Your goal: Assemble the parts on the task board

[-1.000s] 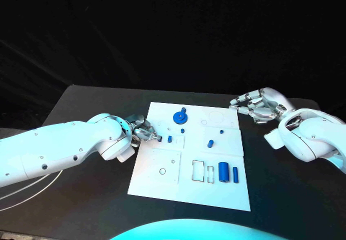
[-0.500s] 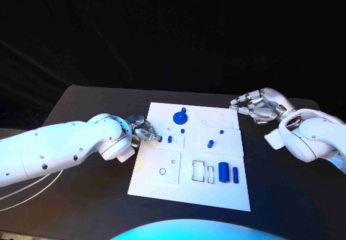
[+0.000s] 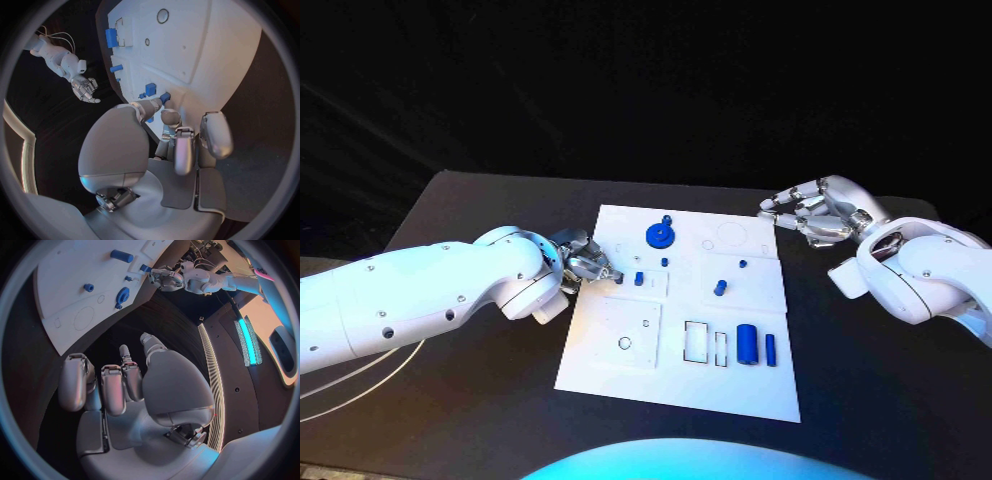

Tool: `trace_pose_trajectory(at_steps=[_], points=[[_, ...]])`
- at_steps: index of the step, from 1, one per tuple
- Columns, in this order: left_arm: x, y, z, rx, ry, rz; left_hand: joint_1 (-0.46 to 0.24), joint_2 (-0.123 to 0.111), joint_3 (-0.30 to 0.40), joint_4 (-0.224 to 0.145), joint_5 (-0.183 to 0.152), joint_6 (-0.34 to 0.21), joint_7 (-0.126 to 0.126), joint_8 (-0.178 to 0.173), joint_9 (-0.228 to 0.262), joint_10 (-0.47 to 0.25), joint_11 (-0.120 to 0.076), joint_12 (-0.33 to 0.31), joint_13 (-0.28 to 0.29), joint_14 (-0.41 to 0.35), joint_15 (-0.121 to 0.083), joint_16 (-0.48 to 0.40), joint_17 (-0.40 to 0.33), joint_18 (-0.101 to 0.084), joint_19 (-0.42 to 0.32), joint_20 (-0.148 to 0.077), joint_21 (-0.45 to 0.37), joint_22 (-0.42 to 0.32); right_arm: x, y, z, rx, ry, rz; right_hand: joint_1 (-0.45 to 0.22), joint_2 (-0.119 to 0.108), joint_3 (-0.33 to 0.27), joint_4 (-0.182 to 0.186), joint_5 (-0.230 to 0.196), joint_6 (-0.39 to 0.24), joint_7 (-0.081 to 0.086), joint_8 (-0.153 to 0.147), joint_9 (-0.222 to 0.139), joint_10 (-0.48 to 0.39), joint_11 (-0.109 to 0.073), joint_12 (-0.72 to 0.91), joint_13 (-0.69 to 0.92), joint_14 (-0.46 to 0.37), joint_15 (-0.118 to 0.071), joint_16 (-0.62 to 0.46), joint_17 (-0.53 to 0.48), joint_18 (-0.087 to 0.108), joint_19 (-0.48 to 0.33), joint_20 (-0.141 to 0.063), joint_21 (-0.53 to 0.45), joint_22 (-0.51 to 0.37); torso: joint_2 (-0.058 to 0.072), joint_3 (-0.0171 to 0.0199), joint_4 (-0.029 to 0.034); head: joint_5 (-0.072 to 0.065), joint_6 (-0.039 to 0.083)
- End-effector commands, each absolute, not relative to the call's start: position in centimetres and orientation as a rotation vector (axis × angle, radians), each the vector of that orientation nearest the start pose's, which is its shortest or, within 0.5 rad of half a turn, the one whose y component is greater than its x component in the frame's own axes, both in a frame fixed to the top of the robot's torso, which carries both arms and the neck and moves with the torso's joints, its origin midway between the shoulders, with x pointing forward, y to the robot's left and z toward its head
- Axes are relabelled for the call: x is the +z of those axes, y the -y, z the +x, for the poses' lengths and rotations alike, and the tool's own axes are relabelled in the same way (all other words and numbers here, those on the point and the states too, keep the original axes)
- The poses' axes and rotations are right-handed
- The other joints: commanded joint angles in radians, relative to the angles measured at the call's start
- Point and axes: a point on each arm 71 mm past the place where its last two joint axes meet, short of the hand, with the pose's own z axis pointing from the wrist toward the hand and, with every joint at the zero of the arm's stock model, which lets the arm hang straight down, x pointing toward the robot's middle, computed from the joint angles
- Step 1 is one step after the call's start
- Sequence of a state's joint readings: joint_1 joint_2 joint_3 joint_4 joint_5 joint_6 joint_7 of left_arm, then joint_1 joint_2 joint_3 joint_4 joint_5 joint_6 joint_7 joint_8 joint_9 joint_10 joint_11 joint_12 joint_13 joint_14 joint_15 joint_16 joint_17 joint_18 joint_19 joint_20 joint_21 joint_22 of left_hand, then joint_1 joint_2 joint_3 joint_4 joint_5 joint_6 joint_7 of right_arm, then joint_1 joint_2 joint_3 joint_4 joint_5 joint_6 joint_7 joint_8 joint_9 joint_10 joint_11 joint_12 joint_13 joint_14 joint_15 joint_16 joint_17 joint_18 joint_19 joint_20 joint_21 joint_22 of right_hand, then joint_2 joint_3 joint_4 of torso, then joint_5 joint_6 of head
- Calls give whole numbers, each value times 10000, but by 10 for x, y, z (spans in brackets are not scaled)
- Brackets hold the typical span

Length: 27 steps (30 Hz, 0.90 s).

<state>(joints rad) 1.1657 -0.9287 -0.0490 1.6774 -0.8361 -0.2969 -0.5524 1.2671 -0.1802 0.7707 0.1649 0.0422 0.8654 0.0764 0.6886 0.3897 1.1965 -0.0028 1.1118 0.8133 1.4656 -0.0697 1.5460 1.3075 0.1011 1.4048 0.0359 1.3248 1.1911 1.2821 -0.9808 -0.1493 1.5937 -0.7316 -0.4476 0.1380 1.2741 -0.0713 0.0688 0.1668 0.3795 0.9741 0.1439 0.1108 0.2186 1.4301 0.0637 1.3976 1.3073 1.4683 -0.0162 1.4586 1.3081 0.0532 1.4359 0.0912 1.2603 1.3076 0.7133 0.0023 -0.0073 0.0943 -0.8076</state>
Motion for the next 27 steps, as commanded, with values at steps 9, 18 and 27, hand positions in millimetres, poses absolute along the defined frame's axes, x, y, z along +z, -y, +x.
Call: trace_pose_trajectory(at_steps=[9, 18, 27], points=[[-218, -226, 454, -5113, -21758, -6369, -61, -196, 1086, -1125, 68, 184, -41, 125, 45, 251, -47, 147, 167, 974, 1, 89, 2373, -205, 85, 20, 117, 130, -174, 253, 473, 9970, -16202, 4540, -90, 16, -113, -13, 51, -97, -3, 57, 21, -15, -42, 29, 924, 599, 13, -35, 1308, 187, -4, -23, -25, 398, 0, 0, -2, -10, -35], [-206, -228, 461, -4970, -21905, -5870, -134, -281, 1102, -1212, 67, 263, -72, 164, 68, 408, -76, 245, 329, 992, -19, 126, 2432, -220, 118, 13, 170, 205, -174, 253, 473, 9969, -16208, 4538, -90, 16, -113, -13, 51, -97, -3, 57, 21, -15, -42, 29, 924, 599, 13, -35, 1308, 187, -4, -23, -25, 398, -2, 3, -4, 4, -45], [-200, -228, 464, -4851, -22186, -5496, -169, -315, 1111, -1254, 67, 303, -87, 173, 75, 475, -89, 279, 391, 1001, -29, 144, 2461, -224, 127, 8, 188, 228, -174, 252, 473, 9986, -16221, 4526, -90, 16, -113, -13, 51, -97, -3, 57, 21, -15, -42, 29, 924, 599, 13, -35, 1308, 187, -4, -23, -25, 398, 1, 0, -1, 14, -50]])
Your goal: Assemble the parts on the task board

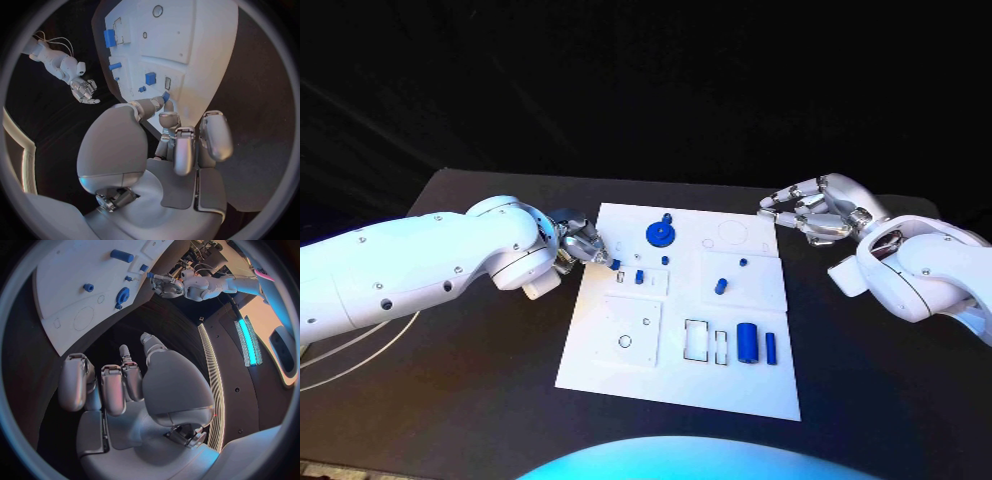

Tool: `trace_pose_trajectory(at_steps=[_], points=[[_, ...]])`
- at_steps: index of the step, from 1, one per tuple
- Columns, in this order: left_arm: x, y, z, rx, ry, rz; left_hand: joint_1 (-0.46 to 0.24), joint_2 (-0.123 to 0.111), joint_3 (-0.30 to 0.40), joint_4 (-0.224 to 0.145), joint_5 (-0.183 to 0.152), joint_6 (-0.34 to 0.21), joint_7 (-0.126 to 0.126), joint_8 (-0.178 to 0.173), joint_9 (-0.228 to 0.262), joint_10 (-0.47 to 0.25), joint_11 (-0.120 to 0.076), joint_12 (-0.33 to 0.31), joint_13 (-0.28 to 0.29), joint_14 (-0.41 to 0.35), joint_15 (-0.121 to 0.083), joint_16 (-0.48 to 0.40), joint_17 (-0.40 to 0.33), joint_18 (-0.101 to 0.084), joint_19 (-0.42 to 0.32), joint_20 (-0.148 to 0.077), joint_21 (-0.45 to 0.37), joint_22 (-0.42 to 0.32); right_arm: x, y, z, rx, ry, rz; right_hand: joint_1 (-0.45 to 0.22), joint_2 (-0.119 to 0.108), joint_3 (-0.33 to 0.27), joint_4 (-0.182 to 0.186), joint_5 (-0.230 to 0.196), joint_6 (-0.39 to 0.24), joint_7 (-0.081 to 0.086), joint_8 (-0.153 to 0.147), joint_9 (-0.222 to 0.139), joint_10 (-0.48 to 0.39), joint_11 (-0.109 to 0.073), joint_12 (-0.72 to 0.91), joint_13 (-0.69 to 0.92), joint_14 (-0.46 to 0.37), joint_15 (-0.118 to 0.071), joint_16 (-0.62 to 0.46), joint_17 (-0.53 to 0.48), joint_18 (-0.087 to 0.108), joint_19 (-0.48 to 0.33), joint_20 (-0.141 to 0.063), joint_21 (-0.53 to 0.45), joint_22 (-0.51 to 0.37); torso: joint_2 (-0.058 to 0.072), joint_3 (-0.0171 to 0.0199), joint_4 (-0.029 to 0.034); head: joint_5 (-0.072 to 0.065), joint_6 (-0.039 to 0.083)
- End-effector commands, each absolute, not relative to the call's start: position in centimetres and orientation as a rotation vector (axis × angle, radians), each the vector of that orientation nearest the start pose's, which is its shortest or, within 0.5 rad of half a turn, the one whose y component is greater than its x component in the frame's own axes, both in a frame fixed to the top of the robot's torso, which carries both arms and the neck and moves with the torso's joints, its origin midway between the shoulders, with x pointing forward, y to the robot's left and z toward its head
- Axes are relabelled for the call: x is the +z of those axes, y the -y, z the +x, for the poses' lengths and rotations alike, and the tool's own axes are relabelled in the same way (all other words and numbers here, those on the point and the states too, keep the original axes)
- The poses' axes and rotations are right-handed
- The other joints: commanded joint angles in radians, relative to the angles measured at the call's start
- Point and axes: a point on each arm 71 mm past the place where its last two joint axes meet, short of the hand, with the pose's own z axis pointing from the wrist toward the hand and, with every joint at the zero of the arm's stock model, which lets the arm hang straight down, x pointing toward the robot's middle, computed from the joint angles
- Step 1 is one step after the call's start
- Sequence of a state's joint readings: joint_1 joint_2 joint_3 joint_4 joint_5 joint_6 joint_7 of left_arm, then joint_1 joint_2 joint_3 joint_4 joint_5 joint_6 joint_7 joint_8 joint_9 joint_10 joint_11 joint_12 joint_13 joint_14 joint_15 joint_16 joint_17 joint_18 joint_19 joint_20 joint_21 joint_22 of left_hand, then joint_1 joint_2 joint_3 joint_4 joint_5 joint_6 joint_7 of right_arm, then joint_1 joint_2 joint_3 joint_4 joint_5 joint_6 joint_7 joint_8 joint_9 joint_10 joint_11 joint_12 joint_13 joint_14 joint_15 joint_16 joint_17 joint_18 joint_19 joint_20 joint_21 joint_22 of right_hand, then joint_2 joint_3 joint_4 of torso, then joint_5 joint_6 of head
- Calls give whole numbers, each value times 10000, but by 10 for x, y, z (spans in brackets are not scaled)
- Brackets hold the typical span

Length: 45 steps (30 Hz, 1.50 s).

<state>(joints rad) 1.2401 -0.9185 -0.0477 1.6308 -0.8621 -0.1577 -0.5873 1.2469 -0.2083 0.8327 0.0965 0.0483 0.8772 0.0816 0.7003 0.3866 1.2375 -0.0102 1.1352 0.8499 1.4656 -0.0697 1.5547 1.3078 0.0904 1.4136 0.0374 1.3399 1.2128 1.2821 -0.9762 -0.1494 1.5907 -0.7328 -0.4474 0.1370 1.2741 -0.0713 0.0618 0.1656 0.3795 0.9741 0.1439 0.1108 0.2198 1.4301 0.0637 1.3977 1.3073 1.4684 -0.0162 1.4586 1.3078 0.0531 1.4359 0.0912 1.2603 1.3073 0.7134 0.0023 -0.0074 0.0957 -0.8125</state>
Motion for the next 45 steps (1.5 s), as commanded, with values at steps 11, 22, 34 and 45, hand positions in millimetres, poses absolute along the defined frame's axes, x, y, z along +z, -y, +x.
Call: trace_pose_trajectory(at_steps=[11, 22, 34, 45], points=[[-198, -225, 470, -4753, -22608, -5617, -264, -248, 406, -761, 7, 410, -268, 159, 232, 680, -121, 605, 907, 1052, -104, 161, 2630, -158, 134, -61, 187, 228, -174, 251, 473, 9992, -16214, 4522, -90, 16, -44, 0, 51, -97, -3, 57, 10, -15, -42, 29, 924, 599, 13, -35, 1310, 188, -4, -23, -25, 400, -4, 0, 1, 13, 3], [-199, -218, 477, -4239, -23215, -5774, -823, -180, 534, -932, 11, 454, -423, 230, 470, 851, -245, 682, 1095, 1052, -206, 161, 2630, -179, 175, -158, 261, 337, -174, 251, 473, 9999, -16209, 4517, -90, 16, -44, 0, 51, -97, -3, 57, 10, -15, -42, 29, 924, 599, 13, -35, 1310, 188, -4, -23, -25, 400, -3, 9, -2, 36, 9], [-198, -217, 479, -4043, -22988, -5858, -1028, -123, 630, -1027, 11, 364, -437, 263, 621, 751, -259, 529, 913, 1052, -230, 161, 2630, -155, 119, -191, 187, 230, -174, 249, 473, 10039, -16224, 4486, -90, 16, -44, 0, 51, -97, -3, 57, 10, -15, -42, 29, 924, 599, 13, -35, 1310, 188, -4, -23, -25, 400, -10, 1, -1, 23, 54], [-187, -218, 484, -5351, -21308, -5715, -1071, -75, -97, -953, 3, -33, -265, -10, 664, -455, -93, -719, -851, 876, -93, -171, 2076, 40, -381, -106, -499, -727, -174, 250, 473, 10031, -16219, 4478, -89, 23, -64, -3, 54, -94, -5, 63, 14, -16, -43, 27, 921, 600, 13, -37, 1310, 187, 0, -24, -24, 403, 1, -6, -2, 5, 116]])
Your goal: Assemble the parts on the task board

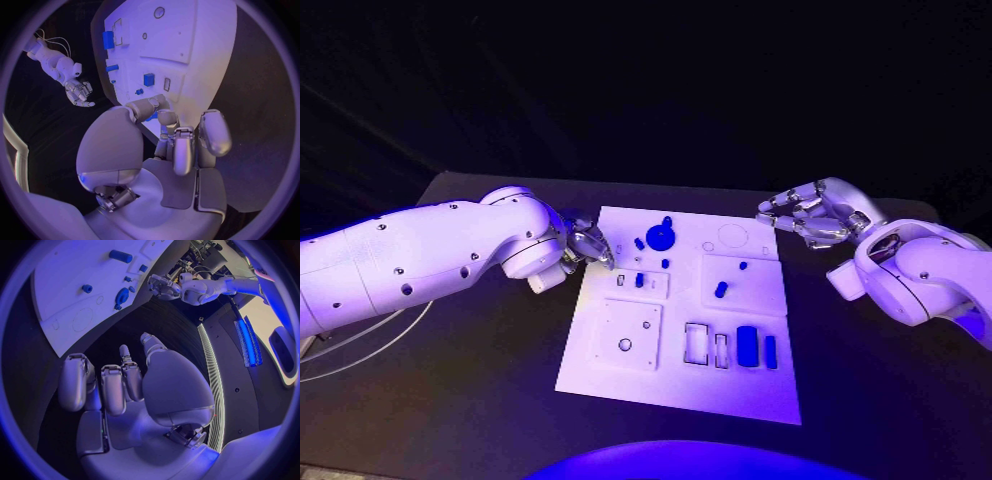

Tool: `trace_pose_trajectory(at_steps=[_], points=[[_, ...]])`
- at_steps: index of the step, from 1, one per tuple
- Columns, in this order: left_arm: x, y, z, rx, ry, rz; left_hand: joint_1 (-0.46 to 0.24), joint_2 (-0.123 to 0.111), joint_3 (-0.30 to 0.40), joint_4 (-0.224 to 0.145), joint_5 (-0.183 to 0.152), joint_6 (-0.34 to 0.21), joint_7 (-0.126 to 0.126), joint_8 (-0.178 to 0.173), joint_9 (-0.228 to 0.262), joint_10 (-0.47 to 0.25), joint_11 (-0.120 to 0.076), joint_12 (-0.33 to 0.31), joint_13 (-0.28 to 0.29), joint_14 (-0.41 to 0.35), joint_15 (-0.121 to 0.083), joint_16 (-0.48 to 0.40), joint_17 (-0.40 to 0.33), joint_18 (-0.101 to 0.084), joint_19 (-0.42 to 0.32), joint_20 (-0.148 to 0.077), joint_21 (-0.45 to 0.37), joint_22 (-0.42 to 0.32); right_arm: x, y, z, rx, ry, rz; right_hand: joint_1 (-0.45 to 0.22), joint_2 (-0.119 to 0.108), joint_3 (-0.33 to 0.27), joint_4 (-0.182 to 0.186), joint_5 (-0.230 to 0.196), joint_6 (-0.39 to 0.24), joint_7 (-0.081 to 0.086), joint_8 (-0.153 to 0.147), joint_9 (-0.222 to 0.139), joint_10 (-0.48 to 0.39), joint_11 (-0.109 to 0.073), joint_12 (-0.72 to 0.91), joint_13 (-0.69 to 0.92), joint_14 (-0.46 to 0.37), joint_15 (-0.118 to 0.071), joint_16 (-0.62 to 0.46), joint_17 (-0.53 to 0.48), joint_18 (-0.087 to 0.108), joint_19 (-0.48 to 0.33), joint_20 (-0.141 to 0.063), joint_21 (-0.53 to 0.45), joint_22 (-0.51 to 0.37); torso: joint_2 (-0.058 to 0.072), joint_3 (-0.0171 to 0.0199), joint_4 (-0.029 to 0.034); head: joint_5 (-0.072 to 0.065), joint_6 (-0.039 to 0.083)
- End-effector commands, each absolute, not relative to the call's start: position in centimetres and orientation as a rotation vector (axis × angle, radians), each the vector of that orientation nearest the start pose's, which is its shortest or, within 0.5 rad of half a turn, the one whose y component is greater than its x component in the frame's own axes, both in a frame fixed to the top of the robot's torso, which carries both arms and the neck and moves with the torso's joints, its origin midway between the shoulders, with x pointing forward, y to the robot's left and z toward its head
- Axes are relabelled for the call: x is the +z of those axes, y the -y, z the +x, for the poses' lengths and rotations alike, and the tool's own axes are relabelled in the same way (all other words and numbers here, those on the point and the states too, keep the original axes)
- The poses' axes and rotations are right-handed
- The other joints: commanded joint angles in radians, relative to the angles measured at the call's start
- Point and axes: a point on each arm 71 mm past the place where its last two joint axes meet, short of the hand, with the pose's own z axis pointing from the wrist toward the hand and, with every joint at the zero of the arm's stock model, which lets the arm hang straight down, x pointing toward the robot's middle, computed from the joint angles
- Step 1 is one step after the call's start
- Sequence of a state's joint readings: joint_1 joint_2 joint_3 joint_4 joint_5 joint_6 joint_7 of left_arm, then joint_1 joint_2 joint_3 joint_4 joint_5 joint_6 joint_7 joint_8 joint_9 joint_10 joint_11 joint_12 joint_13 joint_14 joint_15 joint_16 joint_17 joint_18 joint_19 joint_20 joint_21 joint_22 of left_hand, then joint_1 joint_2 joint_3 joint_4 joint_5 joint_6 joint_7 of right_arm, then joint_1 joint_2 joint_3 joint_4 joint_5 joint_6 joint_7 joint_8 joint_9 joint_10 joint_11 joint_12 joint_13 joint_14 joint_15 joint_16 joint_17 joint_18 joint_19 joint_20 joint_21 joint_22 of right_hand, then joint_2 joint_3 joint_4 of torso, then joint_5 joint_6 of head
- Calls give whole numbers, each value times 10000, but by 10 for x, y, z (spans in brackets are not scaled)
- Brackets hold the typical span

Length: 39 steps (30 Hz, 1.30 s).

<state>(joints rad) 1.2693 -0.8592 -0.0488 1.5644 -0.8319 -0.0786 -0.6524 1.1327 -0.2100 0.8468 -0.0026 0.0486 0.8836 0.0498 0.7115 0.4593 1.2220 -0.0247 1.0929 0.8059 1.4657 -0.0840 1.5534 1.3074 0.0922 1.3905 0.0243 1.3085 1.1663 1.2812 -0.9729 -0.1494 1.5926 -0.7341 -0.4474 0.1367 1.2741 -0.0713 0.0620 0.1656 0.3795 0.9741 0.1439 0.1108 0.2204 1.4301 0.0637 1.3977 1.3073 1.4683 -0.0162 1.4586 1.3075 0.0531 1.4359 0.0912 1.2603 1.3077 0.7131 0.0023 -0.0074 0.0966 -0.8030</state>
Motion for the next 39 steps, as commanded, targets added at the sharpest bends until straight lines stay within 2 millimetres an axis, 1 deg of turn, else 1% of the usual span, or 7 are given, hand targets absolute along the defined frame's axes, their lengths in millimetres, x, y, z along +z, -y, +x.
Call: trace_pose_trajectory(at_steps=[1, 4, 7, 12, 18, 29, 39], points=[[-186, -218, 484, -5553, -21051, -5675, 20, -124, -416, 88, -23, -151, 107, -176, -83, -573, 104, -577, -813, 786, 83, -320, 1819, 77, -279, 35, -364, -514, -174, 250, 473, 10027, -16218, 4479, -88, 23, -65, -3, 54, -95, -5, 63, 8, -16, -43, 27, 921, 600, 13, -37, 1313, 187, 0, -24, -24, 399, 1, -4, -1, -5, 23], [-180, -217, 486, -6106, -20235, -5441, 31, -224, -1434, 296, 4, -404, 326, -421, -169, -1425, 317, -1343, -1848, 501, 267, -792, 1121, 232, -736, 125, -998, -1321, -175, 250, 473, 10017, -16212, 4484, -88, 23, -65, -3, 54, -95, -5, 63, 8, -16, -43, 27, 921, 600, 13, -37, 1313, 187, 0, -24, -24, 399, 0, 1, 2, 1, 41], [-171, -214, 488, -6695, -19139, -4659, 488, -287, -2577, 335, -70, -709, 606, -751, -356, -2061, 546, -1750, -2134, -69, 481, -1663, -58, 522, -1624, 285, -2278, -2853, -175, 250, 473, 10012, -16207, 4487, -88, 23, -65, -3, 54, -95, -5, 63, 8, -16, -43, 27, 921, 600, 13, -37, 1313, 187, 0, -24, -24, 399, -6, 2, -2, 1, 69], [-161, -209, 488, -7234, -17719, -2964, 1337, -133, -3139, 217, 1, -776, 733, -1170, -697, -2716, 714, -2328, -2513, -967, 629, -2985, -1703, 896, -2761, 433, -4077, -4909, -175, 251, 473, 10002, -16198, 4493, -84, 27, -67, -6, 55, -94, -5, 64, 9, -11, -44, 33, 927, 602, 12, -32, 1318, 185, 5, -24, -15, 406, -3, 4, -2, 1, 126], [-158, -202, 491, -7258, -16704, -1032, 2172, 68, -3708, 224, -4, -585, 774, -1706, -1207, -3075, 817, -3181, -3287, -1734, 730, -4204, -3120, 921, -2878, 553, -4793, -5401, -175, 251, 473, 9990, -16201, 4500, -83, 29, -67, -6, 56, -94, -6, 65, 10, -9, -44, 35, 929, 602, 12, -31, 1320, 184, 7, -25, -12, 409, 2, -7, -2, -20, 188], [-166, -191, 502, -6631, -16030, 1392, 2931, 253, -4330, 357, 19, 18, 648, -2650, -2059, -3086, 772, -3943, -4246, -2488, 724, -5346, -4531, 915, -2904, 542, -5406, -5795, -176, 251, 473, 9937, -16186, 4425, -50, 58, -60, -23, 58, -88, -9, 72, 14, -10, -48, 35, 927, 602, 10, -36, 1315, 186, 6, -26, -21, 404, 8, -7, 0, -49, 289], [-175, -182, 510, -5778, -16361, 3050, 2898, 24, -4910, 574, -2, 272, 486, -3364, -2530, -3777, 1024, -4509, -4757, -3515, 938, -6395, -5807, 871, -3193, 723, -5785, -5981, -176, 252, 473, 9933, -16188, 4418, -50, 58, -60, -23, 58, -88, -9, 72, 14, -10, -48, 35, 927, 602, 10, -36, 1315, 186, 6, -26, -21, 404, 5, -7, 0, -91, 319]])
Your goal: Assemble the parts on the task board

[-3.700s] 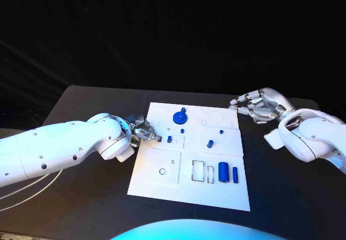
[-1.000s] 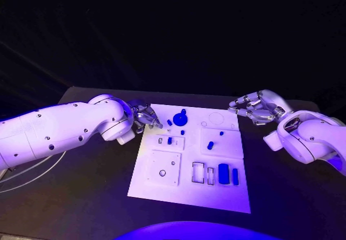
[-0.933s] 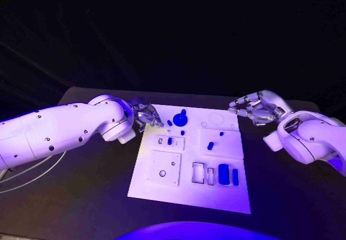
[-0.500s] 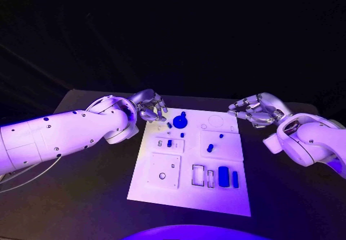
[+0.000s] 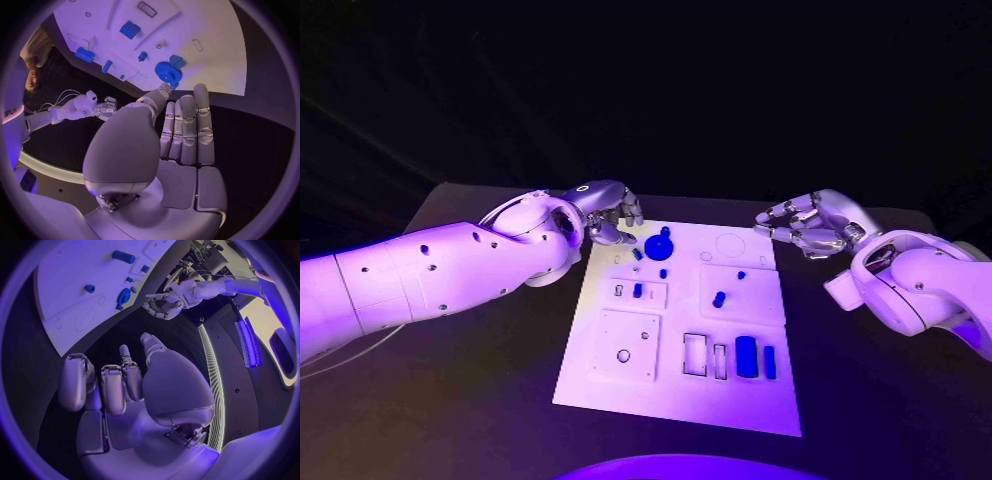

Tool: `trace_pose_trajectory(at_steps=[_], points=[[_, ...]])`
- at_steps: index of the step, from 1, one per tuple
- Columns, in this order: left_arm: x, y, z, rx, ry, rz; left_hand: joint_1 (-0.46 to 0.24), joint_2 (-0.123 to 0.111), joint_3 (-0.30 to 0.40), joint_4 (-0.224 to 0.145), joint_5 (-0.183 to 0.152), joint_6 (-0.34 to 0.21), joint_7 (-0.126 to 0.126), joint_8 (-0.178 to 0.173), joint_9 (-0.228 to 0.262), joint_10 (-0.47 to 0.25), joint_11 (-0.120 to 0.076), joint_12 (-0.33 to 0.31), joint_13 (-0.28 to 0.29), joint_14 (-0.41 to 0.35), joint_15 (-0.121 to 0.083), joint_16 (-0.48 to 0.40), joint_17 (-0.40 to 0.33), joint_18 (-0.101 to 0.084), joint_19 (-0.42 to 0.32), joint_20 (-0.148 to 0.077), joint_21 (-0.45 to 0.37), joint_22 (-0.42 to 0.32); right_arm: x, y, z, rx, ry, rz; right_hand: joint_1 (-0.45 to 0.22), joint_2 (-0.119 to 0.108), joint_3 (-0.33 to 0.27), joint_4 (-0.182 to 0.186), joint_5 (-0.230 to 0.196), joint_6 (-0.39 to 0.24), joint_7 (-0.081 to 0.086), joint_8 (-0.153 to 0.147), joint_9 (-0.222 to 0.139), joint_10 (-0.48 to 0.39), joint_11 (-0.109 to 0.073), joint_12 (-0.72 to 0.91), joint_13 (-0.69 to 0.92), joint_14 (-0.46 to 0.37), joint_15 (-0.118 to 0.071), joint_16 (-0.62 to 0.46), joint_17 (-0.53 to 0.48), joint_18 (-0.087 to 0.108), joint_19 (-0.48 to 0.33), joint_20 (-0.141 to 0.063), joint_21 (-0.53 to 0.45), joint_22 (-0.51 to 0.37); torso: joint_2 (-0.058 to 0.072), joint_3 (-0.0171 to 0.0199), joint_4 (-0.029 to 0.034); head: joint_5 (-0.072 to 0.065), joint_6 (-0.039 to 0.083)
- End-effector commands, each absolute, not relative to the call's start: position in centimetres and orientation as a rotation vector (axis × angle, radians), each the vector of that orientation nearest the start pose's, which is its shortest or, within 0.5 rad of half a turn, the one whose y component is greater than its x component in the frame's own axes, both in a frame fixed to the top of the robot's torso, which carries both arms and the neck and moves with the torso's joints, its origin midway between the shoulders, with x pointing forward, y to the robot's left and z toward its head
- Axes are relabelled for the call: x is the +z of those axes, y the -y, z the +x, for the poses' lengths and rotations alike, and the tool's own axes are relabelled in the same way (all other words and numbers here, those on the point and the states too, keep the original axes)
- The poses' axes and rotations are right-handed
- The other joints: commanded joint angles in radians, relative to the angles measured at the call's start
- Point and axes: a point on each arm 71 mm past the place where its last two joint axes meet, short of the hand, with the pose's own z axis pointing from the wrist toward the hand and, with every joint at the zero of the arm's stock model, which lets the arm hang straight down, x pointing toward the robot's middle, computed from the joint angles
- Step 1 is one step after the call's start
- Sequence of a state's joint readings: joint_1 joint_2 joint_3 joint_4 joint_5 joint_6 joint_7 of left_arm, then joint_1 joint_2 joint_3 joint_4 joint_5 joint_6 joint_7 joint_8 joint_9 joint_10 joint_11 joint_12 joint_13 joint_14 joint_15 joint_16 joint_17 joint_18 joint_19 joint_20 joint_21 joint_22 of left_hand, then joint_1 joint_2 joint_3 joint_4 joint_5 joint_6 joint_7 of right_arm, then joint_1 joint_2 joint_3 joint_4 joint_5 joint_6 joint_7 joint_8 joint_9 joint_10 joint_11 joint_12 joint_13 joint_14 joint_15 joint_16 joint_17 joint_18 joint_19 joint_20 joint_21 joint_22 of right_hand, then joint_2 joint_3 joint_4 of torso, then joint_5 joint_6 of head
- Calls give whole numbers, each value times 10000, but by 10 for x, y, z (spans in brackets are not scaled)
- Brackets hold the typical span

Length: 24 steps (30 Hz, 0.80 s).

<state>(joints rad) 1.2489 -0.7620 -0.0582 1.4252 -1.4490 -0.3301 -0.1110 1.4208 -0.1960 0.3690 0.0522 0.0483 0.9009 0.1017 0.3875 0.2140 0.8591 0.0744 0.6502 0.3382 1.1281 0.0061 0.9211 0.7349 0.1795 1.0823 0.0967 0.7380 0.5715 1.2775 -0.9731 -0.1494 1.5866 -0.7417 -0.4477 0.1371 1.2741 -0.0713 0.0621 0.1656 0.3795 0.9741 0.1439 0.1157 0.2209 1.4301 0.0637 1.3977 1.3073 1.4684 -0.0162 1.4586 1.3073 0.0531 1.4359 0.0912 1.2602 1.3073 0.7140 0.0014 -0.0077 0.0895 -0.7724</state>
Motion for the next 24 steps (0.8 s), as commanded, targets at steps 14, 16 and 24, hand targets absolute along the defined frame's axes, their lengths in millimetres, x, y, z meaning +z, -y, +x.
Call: trace_pose_trajectory(at_steps=[14, 16, 24], points=[[-187, -173, 514, -5274, -17274, 3925, 310, 14, -1000, 233, 4, 757, -71, -849, -505, -562, 83, -137, -450, -582, 79, 95, -322, 25, -302, 123, -347, -126, -176, 251, 472, 9954, -16188, 4409, -50, 59, -61, -23, 58, -87, -9, 23, 9, -10, -48, 35, 927, 602, 10, -36, 1317, 186, 6, -26, -21, 408, 0, 3, 0, -33, 3], [-189, -173, 514, -5209, -17377, 3967, 337, 44, -1034, 244, 4, 821, -65, -874, -521, -547, 79, -118, -465, -576, 85, 139, -326, 23, -294, 126, -339, -117, -176, 252, 472, 9955, -16189, 4409, -50, 59, -61, -23, 58, -87, -9, 23, 9, -10, -48, 35, 927, 602, 10, -36, 1317, 186, 6, -26, -21, 408, 0, 0, -1, -33, 2], [-192, -172, 516, -5033, -17636, 4085, 484, 195, -1126, 286, 4, 1151, -61, -973, -586, -442, 56, -45, -549, -550, 94, 399, -317, 23, -251, 131, -257, -42, -176, 251, 472, 9960, -16186, 4407, -50, 59, -61, -23, 58, -87, -9, 23, 9, -10, -48, 35, 927, 602, 10, -36, 1317, 186, 6, -26, -21, 408, -3, 11, 5, -27, -1]])
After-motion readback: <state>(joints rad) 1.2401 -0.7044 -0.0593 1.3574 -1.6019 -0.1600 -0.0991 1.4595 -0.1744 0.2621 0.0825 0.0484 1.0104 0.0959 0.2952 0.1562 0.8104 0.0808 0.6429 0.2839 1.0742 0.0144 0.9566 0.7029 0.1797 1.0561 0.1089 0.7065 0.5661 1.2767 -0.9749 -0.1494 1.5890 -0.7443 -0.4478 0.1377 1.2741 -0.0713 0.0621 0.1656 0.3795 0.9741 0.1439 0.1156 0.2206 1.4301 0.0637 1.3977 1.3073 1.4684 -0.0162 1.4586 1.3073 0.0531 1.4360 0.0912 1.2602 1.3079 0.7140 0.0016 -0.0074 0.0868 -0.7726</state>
